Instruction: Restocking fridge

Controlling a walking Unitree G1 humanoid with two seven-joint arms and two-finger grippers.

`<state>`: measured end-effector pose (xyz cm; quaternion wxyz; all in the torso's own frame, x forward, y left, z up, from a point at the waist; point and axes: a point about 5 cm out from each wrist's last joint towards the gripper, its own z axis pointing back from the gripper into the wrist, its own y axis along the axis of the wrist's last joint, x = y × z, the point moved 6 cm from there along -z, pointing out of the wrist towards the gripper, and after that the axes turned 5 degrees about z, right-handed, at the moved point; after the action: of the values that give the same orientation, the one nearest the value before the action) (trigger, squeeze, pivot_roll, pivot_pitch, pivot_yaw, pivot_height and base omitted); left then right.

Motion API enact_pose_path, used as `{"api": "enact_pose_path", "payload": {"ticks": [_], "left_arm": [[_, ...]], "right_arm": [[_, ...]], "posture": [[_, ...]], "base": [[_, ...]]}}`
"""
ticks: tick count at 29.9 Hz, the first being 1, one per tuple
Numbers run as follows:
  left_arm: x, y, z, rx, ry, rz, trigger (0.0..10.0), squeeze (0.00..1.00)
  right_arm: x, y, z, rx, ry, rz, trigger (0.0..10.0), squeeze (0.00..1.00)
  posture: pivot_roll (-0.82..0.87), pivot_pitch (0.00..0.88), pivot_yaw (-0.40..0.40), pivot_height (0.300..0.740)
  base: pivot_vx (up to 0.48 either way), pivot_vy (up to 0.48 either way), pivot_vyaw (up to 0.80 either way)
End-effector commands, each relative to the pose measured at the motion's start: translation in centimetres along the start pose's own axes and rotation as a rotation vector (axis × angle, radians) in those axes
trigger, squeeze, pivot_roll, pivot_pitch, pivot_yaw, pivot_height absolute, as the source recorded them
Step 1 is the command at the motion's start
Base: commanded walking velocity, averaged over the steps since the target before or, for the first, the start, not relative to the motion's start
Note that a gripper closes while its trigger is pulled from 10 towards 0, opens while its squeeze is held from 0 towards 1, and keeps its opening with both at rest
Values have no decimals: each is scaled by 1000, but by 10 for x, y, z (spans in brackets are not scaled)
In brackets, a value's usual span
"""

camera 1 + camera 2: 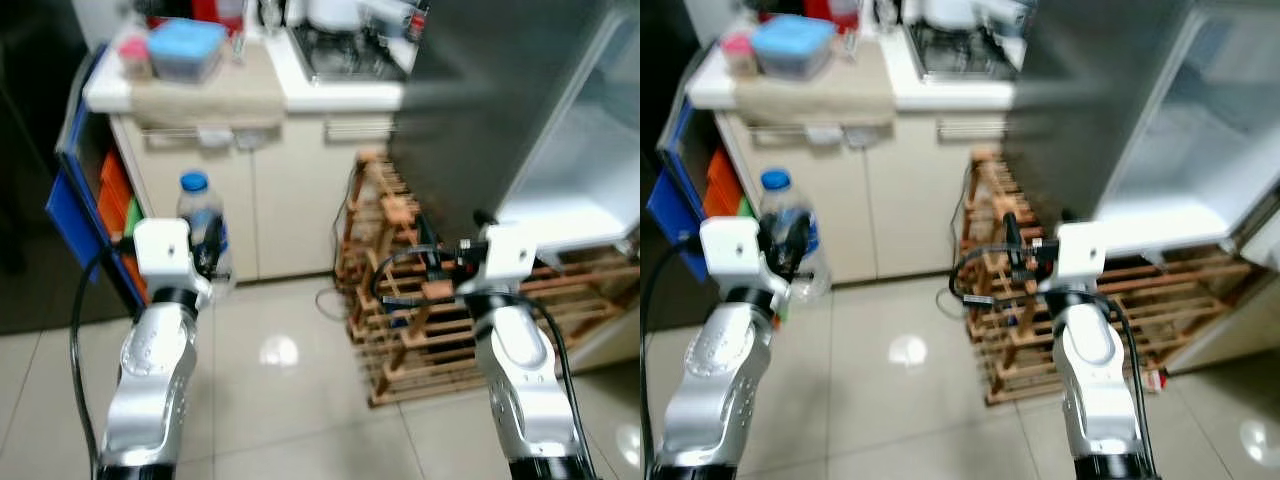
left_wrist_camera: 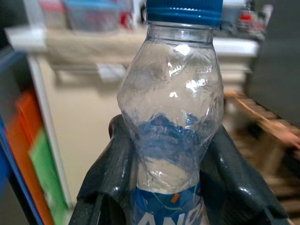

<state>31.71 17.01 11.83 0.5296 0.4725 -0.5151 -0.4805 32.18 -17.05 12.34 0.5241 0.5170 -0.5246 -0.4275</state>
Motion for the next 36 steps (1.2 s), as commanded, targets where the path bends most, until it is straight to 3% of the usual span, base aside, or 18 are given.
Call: {"api": "enact_pose_path", "payload": {"ticks": [1, 5, 10, 22, 32, 36], "left_arm": [[6, 20, 1, 61, -18, -15, 10000, 0], [4, 21, -7, 65, 25, 2, 10000, 0], [16, 22, -18, 60, -17, -13, 10000, 0], [53, 36, -20, 102, -267, 18, 10000, 0], [52, 37, -28, 108, -275, -26, 10000, 0], [60, 38, -30, 116, -291, -20, 10000, 0]], "right_arm": [[7, 7, -1, 16, -17, -21, 10000, 0], [12, 1, -2, -1, -23, -10, 10000, 0], [8, -1, -10, -1, -16, 7, 10000, 0], [7, 0, -9, 16, -48, -9, 10000, 0], [18, 1, -1, 27, -104, 4, 10000, 0], [23, 3, -1, 31, -121, 20, 10000, 0]], "posture": [[-77, 0, -25, 740], [-74, 0, -32, 740], [-57, 0, -43, 740], [-65, 0, -16, 740], [-79, 0, 5, 740], [-85, 0, 5, 740]], "base": [[0, -480, 0], [0, -360, 0], [0, 0, -675], [0, 0, -750], [0, 0, -747], [0, 0, -747]]}}
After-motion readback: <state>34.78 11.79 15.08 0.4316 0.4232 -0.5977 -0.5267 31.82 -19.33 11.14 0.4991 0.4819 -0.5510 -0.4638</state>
